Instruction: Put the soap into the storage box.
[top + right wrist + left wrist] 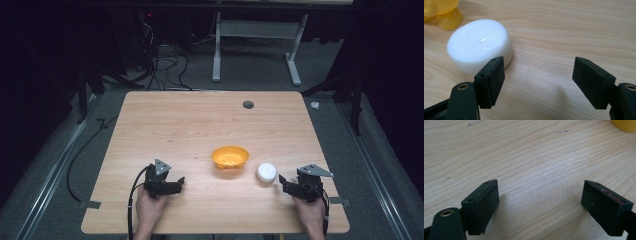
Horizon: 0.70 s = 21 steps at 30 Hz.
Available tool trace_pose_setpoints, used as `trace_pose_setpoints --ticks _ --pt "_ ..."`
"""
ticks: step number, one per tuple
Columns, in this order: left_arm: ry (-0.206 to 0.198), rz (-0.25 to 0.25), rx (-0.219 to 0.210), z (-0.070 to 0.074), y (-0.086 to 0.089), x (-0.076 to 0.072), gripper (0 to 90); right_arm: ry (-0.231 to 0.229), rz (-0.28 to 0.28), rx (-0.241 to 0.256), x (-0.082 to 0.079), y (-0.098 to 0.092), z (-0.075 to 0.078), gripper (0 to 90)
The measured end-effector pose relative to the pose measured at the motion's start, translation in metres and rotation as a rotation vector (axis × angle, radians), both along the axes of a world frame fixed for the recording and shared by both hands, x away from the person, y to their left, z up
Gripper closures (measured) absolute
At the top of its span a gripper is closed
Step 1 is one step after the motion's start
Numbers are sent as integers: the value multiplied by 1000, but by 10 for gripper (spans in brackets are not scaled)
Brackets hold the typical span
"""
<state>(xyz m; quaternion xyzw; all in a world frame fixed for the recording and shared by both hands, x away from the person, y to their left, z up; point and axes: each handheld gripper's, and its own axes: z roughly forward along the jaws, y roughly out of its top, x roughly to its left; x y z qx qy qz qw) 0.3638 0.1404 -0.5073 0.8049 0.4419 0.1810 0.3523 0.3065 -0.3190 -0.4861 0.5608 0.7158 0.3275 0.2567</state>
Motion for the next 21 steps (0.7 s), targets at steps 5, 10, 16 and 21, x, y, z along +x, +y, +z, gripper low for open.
trace_pose_setpoints --ticks 5,10,16,21 --pt "0 0 1 0 0 0 152 -32 15 -4 -12 5 9 248" --pt "0 0 1 0 0 0 152 -46 41 1 -17 12 14 240" --pt "0 0 1 0 0 0 152 -45 78 9 -18 24 15 223" --pt "0 0 1 0 0 0 152 -37 109 11 -11 33 13 197"
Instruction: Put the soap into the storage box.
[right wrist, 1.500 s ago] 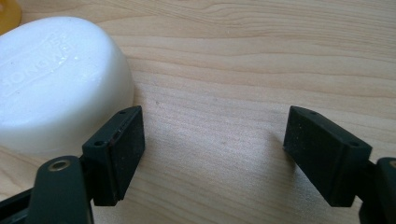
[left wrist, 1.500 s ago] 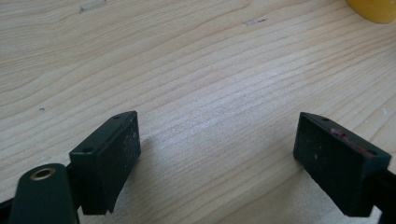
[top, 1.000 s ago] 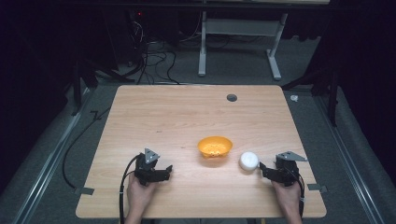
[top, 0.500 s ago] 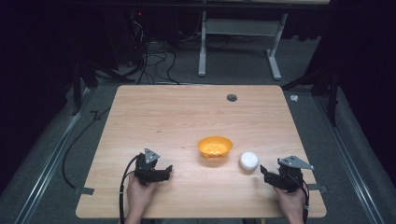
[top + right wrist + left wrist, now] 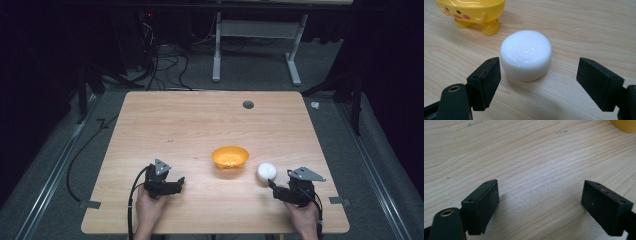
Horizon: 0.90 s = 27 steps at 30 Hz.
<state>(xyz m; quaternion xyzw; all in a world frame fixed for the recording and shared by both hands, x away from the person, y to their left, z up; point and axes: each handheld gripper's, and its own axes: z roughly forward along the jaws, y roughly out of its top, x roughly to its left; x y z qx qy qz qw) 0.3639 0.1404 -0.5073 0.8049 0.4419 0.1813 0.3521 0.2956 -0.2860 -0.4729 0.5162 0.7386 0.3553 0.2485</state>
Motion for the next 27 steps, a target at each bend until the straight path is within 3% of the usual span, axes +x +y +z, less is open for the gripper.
trace_pose_setpoints --ticks 15,27 --pt "0 0 -1 0 0 0 153 32 37 -12 22 22 -5 150" --pt "0 2 -1 0 0 0 152 67 20 -28 39 31 -14 148"
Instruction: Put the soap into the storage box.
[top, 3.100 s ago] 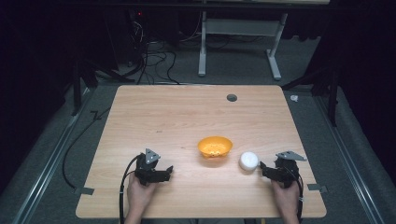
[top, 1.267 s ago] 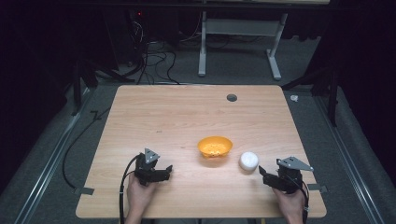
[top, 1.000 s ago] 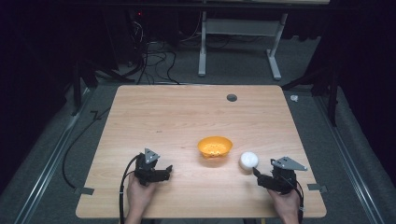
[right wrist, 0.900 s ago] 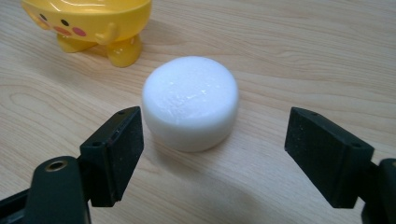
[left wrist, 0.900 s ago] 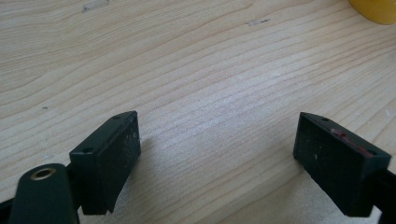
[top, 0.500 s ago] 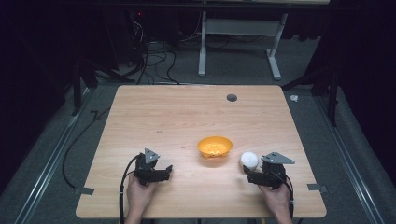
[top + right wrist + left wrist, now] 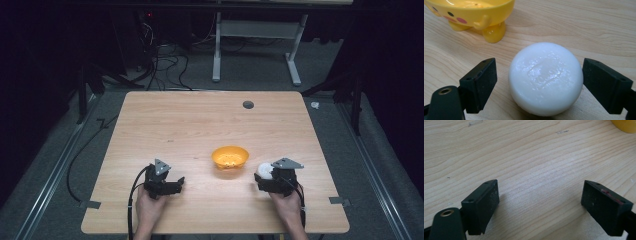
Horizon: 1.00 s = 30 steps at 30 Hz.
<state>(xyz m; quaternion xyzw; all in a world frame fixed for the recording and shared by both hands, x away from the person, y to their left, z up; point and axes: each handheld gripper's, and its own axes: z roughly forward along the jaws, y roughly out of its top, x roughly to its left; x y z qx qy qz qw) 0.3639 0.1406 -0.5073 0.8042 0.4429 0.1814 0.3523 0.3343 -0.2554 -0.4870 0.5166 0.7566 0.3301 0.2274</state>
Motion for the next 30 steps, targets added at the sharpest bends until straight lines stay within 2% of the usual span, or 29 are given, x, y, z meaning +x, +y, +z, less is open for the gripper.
trace_pose_setpoints --ticks 7,13,28,30 --pt "1 1 -1 0 0 0 153 39 -11 -18 5 -1 -8 175" --pt "1 1 -1 0 0 0 153 30 -10 -6 3 -4 -12 240" --pt "1 1 0 0 0 0 153 23 -3 -14 2 -3 -11 246" --pt "0 1 0 0 0 0 153 11 0 -11 2 -3 -9 246"
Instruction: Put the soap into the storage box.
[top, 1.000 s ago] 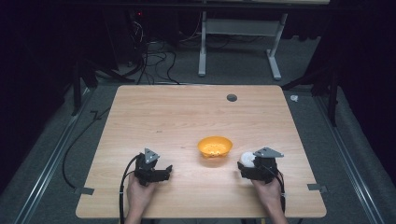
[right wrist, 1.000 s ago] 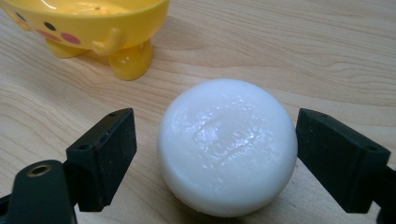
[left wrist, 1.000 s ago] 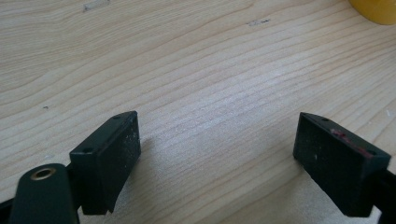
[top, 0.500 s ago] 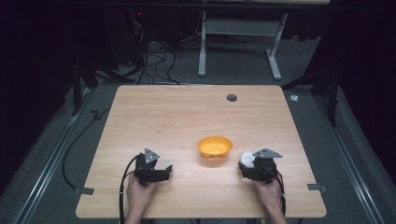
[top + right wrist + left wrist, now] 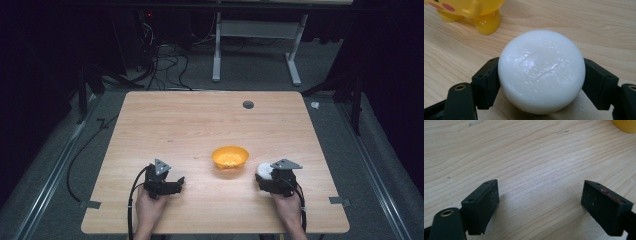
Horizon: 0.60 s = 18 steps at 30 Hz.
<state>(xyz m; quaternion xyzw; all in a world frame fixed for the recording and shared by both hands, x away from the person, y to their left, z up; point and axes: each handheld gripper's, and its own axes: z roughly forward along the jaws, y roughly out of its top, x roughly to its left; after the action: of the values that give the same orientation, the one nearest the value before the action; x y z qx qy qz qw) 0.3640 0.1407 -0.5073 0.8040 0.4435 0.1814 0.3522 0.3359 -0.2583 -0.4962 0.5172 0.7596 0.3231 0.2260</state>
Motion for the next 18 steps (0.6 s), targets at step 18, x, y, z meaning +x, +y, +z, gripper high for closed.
trace_pose_setpoints --ticks 18 --pt "-1 2 0 0 0 0 153 -75 59 32 -6 12 31 247"
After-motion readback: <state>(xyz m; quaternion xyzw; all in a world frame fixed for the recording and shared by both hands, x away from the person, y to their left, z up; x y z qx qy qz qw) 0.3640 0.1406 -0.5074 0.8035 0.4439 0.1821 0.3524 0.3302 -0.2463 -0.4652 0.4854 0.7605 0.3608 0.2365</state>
